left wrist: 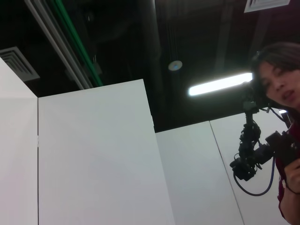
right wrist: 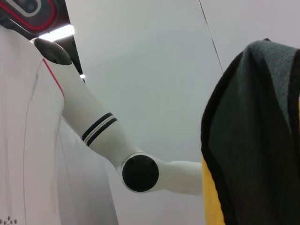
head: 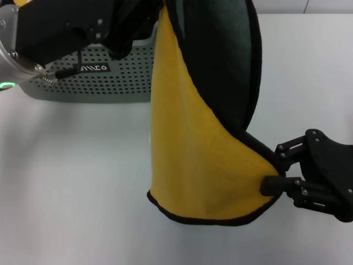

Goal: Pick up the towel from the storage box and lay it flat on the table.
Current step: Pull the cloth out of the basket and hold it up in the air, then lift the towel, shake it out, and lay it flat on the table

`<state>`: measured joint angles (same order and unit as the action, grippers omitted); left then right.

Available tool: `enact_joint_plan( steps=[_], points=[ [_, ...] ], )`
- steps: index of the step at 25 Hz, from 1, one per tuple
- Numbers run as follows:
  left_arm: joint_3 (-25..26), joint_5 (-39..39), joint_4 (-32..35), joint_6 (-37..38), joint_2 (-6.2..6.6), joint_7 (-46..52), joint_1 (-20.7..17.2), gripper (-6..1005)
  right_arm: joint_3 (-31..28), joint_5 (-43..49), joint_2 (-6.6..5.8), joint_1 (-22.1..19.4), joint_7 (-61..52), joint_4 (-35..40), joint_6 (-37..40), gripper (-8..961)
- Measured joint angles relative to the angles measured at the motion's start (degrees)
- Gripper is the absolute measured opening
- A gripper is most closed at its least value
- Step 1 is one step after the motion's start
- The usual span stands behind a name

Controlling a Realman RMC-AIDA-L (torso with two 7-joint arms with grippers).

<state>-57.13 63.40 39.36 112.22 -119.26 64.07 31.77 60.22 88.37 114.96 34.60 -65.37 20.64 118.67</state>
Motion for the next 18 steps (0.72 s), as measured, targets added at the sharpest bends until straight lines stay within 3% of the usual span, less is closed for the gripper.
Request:
enact_joint_plan(
  steps=[3, 9, 13, 18],
  points=[
    [0.00, -0.18, -0.08, 0.09, -0.07, 0.00, -0.24, 20, -0.07, 0.00, 0.00, -0.28, 0.00, -0.05, 0.00, 248],
    [-0.01, -0.14, -0.09, 0.11, -0.10, 0.00, -0.31, 21, -0.53, -0.13, -0.06, -1.12, 0.42, 0.03, 0.00, 127],
    [-0.15, 1.19, -0.12, -0.04, -0.02, -0.06, -0.62, 21, -4.04, -0.36, 0.21, -2.74, 2.50, 0.18, 0.00, 78],
    [-0.07, 3.12, -0.15, -0.54, 0.51, -0.43, -2.35, 21, -8.81, -0.98, -0.31, -5.20, 1.62, 3.38, 1.27, 44]
  ],
)
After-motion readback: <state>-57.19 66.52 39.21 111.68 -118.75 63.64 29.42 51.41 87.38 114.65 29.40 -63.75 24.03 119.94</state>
